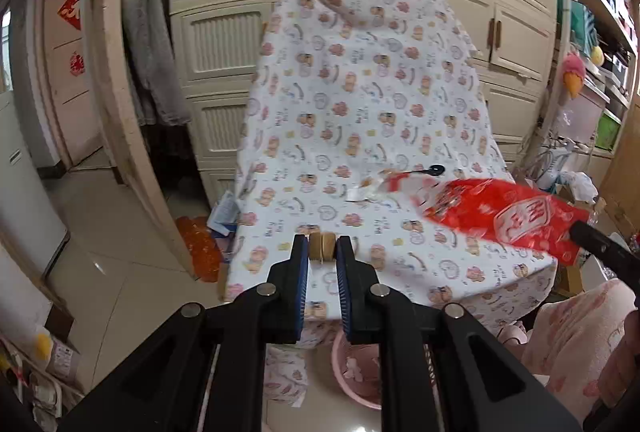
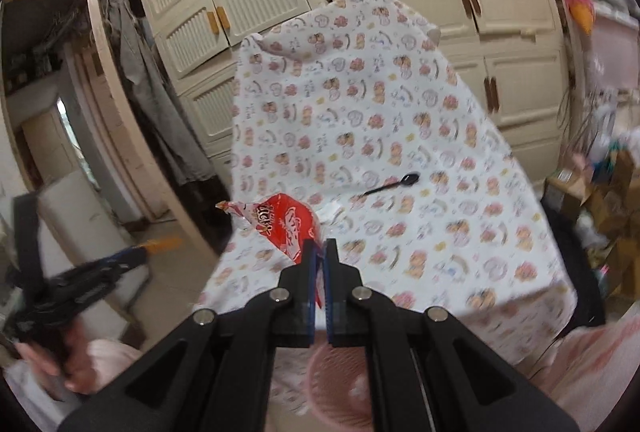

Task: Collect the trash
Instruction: 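Carry the red wrapper and clothespin down over the pink basket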

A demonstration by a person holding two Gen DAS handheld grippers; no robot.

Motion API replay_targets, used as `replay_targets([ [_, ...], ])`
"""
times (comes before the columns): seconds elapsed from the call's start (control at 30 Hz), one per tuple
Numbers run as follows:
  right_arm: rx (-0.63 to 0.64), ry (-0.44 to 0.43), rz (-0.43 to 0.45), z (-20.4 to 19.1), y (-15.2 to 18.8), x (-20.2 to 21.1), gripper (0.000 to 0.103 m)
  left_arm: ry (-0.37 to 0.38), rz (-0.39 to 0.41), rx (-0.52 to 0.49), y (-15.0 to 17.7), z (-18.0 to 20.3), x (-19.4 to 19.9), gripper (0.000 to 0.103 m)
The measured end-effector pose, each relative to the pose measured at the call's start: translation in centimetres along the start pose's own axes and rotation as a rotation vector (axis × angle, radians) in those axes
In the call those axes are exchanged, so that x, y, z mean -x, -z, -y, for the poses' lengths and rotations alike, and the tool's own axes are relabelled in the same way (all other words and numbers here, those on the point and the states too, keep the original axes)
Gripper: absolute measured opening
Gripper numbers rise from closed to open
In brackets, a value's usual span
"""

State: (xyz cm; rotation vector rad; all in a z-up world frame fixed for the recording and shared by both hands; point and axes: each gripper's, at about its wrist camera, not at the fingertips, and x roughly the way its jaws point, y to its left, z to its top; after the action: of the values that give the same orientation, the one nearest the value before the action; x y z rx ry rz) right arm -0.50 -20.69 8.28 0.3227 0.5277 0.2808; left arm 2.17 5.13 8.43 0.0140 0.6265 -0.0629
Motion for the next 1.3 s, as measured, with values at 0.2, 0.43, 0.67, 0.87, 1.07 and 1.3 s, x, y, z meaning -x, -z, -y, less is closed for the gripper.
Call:
replay_targets([
  [0.2,0.029,-0.016,-0.092,0.3,1.8,-1.0,0.003,0.043,-0.057,0.073,2.2,1.0,-2.7,0.013],
  [0.43,-0.025,-0.043,-0.25,2.4,4.3,-4.6,0.003,0.09,-0.17,0.129,7.1,1.3,-7.0,0.013],
  [0.67,0.012,0.004,-0.374,2.9,6.5,-7.0,0.003,0.115,-0.248,0.156,8.0,1.7,-9.6,0.013],
  [0.87,0.04,0.058,-0.456,3.3,7.8,-8.6,0.003,0.164,-0.313,0.189,9.0,1.8,-11.1,0.013],
  [1.07,0.031,0.101,-0.534,4.3,9.3,-10.8,0.003,0.089,-0.422,0.122,11.2,3.4,-13.6,0.013],
  [1.3,0.05,0.201,-0.654,5.3,13.1,-14.1,0.004,0.22,-0.62,0.236,14.2,3.1,-16.9,0.013],
])
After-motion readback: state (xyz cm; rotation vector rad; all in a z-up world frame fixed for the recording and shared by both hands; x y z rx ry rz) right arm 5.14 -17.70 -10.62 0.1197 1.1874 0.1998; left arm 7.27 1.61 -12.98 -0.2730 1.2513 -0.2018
